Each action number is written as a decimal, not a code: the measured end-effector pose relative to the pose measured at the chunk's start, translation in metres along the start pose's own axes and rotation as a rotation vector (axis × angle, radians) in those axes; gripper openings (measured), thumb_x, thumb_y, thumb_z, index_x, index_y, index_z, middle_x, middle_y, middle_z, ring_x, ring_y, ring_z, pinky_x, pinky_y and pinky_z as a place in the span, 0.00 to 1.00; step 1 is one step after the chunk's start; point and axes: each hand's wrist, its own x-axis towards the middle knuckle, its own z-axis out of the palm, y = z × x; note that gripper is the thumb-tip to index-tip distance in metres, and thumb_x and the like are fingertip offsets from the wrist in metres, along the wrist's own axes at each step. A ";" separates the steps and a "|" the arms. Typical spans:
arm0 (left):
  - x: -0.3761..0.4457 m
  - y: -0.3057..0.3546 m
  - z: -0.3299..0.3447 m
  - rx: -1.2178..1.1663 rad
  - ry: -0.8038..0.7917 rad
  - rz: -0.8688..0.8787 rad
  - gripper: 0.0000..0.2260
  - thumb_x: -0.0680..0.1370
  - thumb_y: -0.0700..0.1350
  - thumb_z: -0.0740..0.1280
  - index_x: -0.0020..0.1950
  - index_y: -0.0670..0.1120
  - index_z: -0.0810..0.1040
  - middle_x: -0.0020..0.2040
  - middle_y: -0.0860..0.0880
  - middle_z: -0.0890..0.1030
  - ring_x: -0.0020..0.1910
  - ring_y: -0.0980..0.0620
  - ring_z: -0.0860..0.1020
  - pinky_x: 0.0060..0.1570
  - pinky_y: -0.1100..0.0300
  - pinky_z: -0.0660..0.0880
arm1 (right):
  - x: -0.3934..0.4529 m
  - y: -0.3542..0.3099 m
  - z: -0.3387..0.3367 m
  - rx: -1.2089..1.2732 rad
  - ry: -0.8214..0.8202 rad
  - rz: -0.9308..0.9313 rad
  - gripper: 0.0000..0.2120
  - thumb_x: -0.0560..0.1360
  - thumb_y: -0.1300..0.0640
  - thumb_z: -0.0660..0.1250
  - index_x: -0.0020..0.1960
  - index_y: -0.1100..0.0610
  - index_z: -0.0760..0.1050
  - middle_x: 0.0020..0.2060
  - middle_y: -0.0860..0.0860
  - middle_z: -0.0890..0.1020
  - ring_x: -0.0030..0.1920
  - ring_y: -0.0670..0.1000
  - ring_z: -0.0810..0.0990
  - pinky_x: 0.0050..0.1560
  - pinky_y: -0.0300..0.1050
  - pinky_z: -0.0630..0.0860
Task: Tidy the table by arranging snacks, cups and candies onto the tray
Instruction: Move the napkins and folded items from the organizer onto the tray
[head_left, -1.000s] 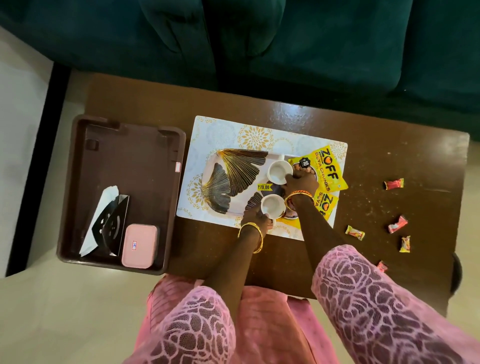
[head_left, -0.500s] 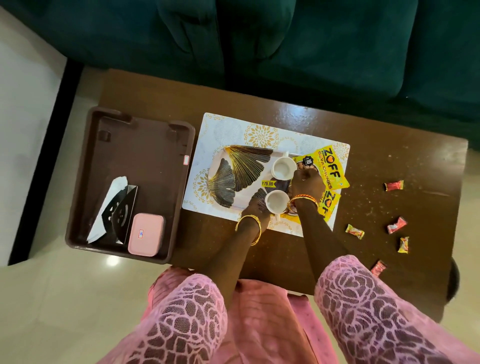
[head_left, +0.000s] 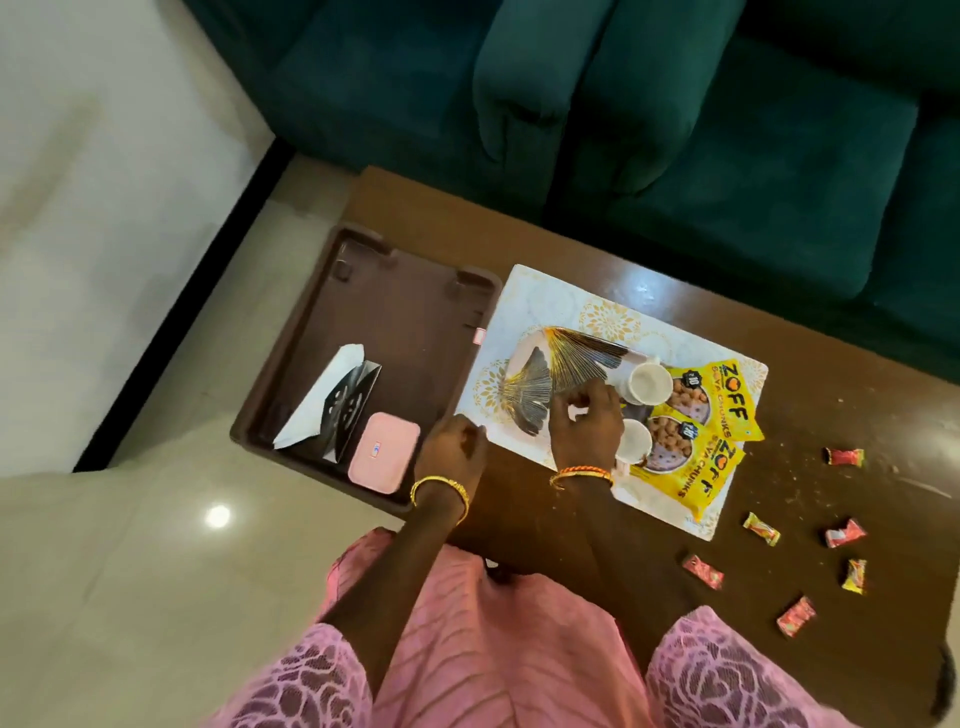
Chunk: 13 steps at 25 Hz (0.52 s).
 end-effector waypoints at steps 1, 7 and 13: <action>-0.001 -0.015 -0.015 -0.051 0.073 -0.030 0.09 0.77 0.45 0.64 0.49 0.39 0.78 0.48 0.40 0.81 0.46 0.43 0.79 0.46 0.54 0.75 | -0.008 -0.010 0.012 0.009 -0.047 -0.017 0.05 0.69 0.64 0.67 0.37 0.64 0.72 0.37 0.62 0.77 0.40 0.59 0.75 0.38 0.49 0.72; 0.023 -0.103 -0.087 -0.157 0.448 -0.240 0.07 0.75 0.34 0.62 0.50 0.36 0.77 0.48 0.35 0.80 0.49 0.36 0.78 0.49 0.51 0.73 | -0.041 -0.058 0.101 -0.048 -0.391 -0.049 0.06 0.71 0.58 0.68 0.39 0.58 0.72 0.35 0.56 0.81 0.34 0.52 0.74 0.38 0.43 0.71; 0.082 -0.158 -0.111 -0.051 0.227 -0.380 0.12 0.77 0.38 0.60 0.60 0.39 0.75 0.59 0.37 0.79 0.60 0.38 0.75 0.59 0.50 0.71 | -0.067 -0.086 0.182 -0.200 -0.799 -0.054 0.15 0.72 0.57 0.68 0.58 0.58 0.75 0.52 0.60 0.81 0.52 0.59 0.79 0.56 0.49 0.76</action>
